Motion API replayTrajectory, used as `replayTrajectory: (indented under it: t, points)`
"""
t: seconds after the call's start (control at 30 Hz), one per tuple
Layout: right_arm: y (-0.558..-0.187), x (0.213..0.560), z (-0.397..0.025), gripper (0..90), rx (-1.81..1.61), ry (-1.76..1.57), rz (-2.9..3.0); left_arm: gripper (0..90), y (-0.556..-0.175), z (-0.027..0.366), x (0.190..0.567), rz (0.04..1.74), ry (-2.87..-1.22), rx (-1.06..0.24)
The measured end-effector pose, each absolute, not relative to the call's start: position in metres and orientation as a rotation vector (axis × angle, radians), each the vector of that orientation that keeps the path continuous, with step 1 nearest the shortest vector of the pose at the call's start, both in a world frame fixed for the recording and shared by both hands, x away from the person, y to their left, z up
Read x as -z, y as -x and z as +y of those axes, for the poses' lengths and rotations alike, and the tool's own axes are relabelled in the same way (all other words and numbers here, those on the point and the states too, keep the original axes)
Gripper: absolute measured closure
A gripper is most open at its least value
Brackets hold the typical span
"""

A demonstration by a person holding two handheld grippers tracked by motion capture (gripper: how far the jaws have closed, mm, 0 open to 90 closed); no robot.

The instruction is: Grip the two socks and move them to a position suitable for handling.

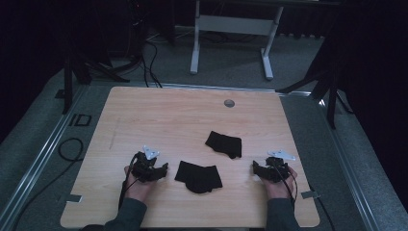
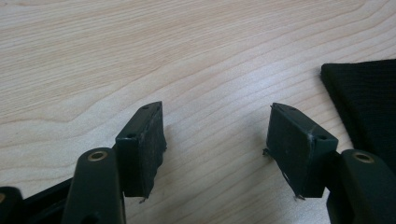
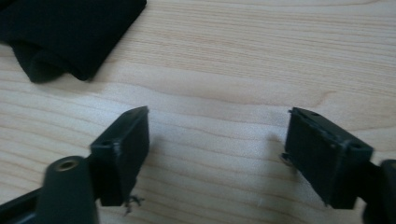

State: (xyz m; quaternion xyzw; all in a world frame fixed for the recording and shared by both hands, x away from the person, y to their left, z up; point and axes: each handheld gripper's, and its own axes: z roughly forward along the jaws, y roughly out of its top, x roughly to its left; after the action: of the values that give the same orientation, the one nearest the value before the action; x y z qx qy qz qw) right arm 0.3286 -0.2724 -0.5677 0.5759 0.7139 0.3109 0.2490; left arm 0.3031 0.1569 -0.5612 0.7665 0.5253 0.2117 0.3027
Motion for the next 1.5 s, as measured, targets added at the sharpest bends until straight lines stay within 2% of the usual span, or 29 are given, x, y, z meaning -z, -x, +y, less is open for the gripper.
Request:
replayTrajectory:
  t: [0.07, 0.1, 0.17, 0.2, 0.4, 0.53, 0.7, 0.73, 0.77, 0.8, 1.23, 1.4, 1.5]
  points:
    - [-0.329, 0.567, -0.272, 25.4, -0.846, -1.567, 1.95, 36.7, -0.303, 0.157, 0.561, 1.393, -2.032, -0.562]
    - [-0.329, 0.566, -0.271, 28.8, -0.848, -1.548, 1.977, 36.5, -0.304, 0.156, 0.561, 1.395, -2.039, -0.561]
    - [-0.328, 0.565, -0.27, 28.8, -0.848, -1.54, 1.988, 36.2, -0.304, 0.156, 0.561, 1.395, -2.039, -0.561]
    - [-0.327, 0.563, -0.268, 35.0, -0.849, -1.53, 2.012, 36.0, -0.305, 0.154, 0.56, 1.401, -2.045, -0.555]
    - [-0.318, 0.553, -0.254, 44.2, -0.88, -1.433, 2.068, 36.1, -0.305, 0.153, 0.56, 1.393, -2.052, -0.551]
    - [-0.313, 0.545, -0.245, 55.0, -0.92, -1.368, 2.118, 36.7, -0.305, 0.153, 0.559, 1.393, -2.055, -0.548]
    - [-0.31, 0.537, -0.232, 73.0, -0.951, -1.292, 2.179, 38.0, -0.306, 0.153, 0.559, 1.39, -2.064, -0.54]
    - [-0.31, 0.537, -0.232, 73.0, -0.951, -1.292, 2.179, 38.1, -0.306, 0.153, 0.559, 1.39, -2.064, -0.54]
    - [-0.309, 0.536, -0.226, 85.2, -0.967, -1.265, 2.204, 38.4, -0.306, 0.153, 0.558, 1.387, -2.067, -0.538]
    - [-0.308, 0.535, -0.223, 88.7, -0.97, -1.252, 2.212, 38.5, -0.306, 0.153, 0.558, 1.385, -2.068, -0.538]
    - [-0.291, 0.538, -0.161, 89.9, -1.04, -1.007, 2.418, 42.1, -0.306, 0.151, 0.558, 1.375, -2.074, -0.532]
    - [-0.287, 0.547, -0.143, 89.9, -0.991, -0.959, 2.488, 46.0, -0.305, 0.15, 0.557, 1.365, -2.081, -0.524]
    - [-0.286, 0.556, -0.138, 89.9, -0.969, -0.958, 2.502, 53.6, -0.304, 0.148, 0.555, 1.355, -2.088, -0.501]
